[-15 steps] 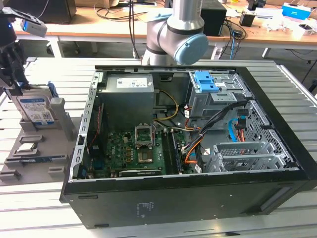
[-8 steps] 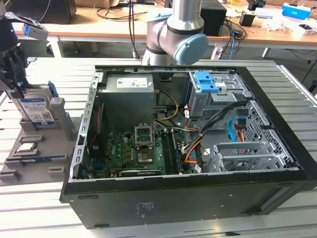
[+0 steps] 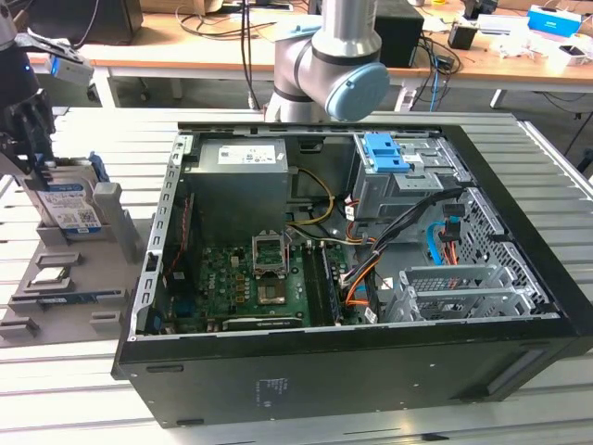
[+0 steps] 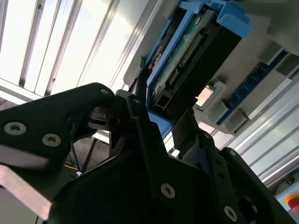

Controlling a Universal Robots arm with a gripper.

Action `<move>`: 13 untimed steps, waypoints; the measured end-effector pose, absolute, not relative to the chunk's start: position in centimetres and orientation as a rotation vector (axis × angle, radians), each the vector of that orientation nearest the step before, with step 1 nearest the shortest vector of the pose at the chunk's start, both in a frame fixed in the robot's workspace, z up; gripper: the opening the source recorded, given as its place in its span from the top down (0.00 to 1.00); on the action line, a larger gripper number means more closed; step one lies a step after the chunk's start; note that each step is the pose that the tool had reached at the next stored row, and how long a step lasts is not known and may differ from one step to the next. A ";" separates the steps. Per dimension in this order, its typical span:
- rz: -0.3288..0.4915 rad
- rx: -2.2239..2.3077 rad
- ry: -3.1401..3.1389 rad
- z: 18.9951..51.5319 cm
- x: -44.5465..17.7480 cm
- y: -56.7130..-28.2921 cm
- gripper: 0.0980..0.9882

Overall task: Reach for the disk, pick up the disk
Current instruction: 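Pick up the disk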

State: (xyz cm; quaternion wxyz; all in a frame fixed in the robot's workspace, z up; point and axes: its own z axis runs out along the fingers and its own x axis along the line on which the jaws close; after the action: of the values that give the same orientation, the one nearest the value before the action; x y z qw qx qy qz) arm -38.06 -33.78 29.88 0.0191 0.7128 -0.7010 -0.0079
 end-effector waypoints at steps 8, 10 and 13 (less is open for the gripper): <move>-0.025 2.213 -2.175 28.9 -38.1 -33.8 0.57; -0.025 2.213 -2.175 28.9 -38.1 -33.8 0.57; -0.024 2.213 -2.175 28.9 -38.1 -33.8 0.66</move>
State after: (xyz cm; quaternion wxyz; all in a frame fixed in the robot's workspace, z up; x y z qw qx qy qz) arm -38.11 -33.78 28.92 0.0191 0.7130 -0.7009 -0.0079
